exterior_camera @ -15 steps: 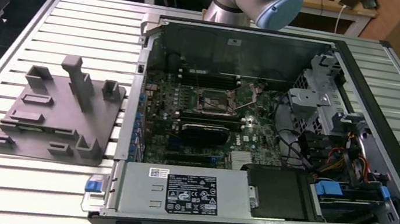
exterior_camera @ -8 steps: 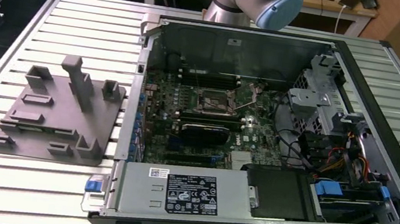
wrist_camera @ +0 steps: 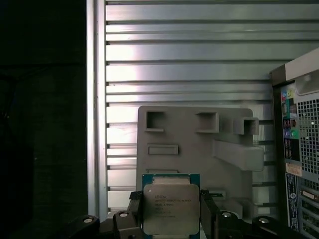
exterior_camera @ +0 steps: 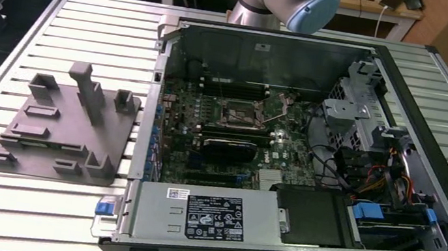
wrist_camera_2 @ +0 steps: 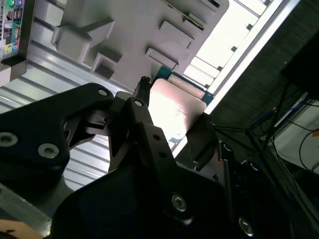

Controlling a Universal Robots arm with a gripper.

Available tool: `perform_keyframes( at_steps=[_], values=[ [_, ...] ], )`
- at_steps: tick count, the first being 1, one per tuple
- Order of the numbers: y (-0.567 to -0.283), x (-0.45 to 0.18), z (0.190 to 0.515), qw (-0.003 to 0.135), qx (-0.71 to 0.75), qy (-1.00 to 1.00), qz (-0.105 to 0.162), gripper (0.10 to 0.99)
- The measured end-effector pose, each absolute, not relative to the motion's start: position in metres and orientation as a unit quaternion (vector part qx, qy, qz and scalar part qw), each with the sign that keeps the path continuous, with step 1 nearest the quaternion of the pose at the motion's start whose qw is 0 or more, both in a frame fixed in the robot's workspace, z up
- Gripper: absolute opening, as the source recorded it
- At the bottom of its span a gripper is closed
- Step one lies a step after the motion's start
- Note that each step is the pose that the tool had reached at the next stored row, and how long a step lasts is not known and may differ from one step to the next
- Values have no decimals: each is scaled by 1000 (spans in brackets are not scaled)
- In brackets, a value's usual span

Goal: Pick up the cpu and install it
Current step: 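Pick up the cpu and move it towards the insertion slot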

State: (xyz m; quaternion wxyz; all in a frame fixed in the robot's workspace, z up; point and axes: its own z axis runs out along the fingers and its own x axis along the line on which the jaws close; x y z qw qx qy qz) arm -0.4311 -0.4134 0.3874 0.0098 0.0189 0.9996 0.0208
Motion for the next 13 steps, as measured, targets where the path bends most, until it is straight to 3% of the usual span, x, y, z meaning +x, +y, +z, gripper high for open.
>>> perform_keyframes(
  at_steps=[13],
  values=[
    [-413,-394,387,10,19,1000,21,541]
  ],
)
